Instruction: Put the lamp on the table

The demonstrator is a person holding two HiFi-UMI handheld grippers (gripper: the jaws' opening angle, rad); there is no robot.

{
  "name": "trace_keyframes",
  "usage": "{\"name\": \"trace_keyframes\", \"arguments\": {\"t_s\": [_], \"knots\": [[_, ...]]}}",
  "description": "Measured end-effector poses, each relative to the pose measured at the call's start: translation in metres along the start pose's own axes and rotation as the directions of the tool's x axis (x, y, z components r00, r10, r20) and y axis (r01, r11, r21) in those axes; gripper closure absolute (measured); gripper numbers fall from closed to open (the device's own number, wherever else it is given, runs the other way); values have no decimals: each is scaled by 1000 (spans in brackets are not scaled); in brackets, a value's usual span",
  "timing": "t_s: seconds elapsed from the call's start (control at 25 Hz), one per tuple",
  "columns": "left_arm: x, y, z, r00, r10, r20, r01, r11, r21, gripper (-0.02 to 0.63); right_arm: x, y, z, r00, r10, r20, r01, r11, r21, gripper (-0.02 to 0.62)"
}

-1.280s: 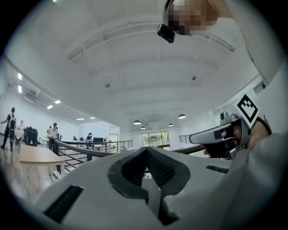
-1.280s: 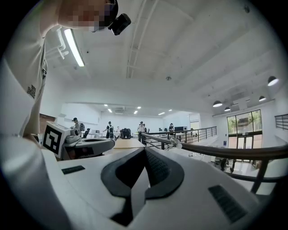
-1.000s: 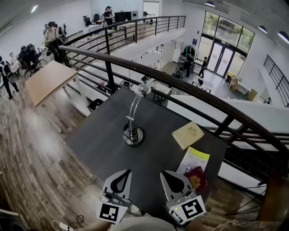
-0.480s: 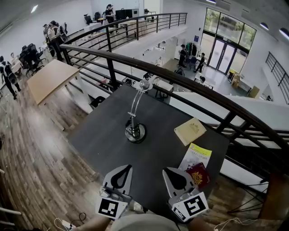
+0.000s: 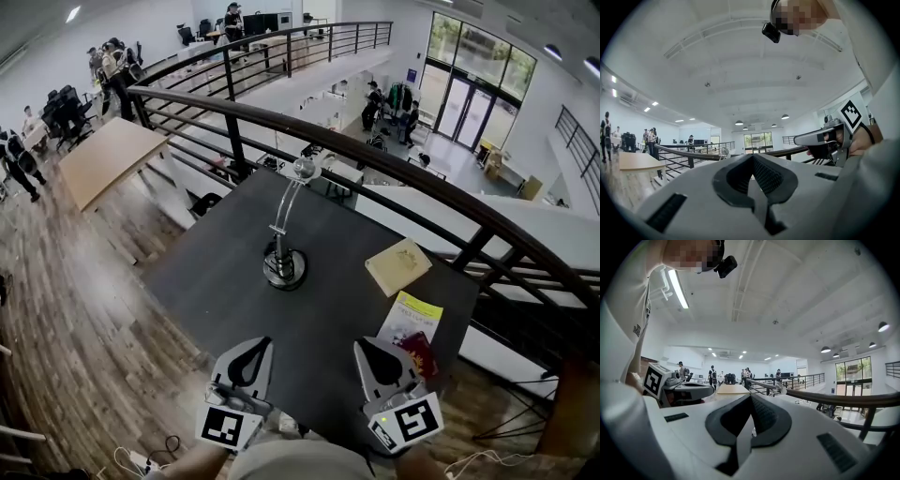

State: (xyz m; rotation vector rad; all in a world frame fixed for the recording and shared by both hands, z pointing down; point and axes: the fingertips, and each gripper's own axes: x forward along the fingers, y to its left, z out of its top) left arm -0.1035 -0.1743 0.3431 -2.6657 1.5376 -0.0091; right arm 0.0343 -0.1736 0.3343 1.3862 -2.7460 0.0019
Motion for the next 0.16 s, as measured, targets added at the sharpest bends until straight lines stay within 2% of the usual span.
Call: {"name": "trace_keyframes", "arguments": {"t_s": [0.16], "knots": [[-1, 1, -1, 1000, 3, -3, -3, 1000, -18, 601, -2, -6, 0, 1000, -18, 5, 18, 1000, 9, 597]]}}
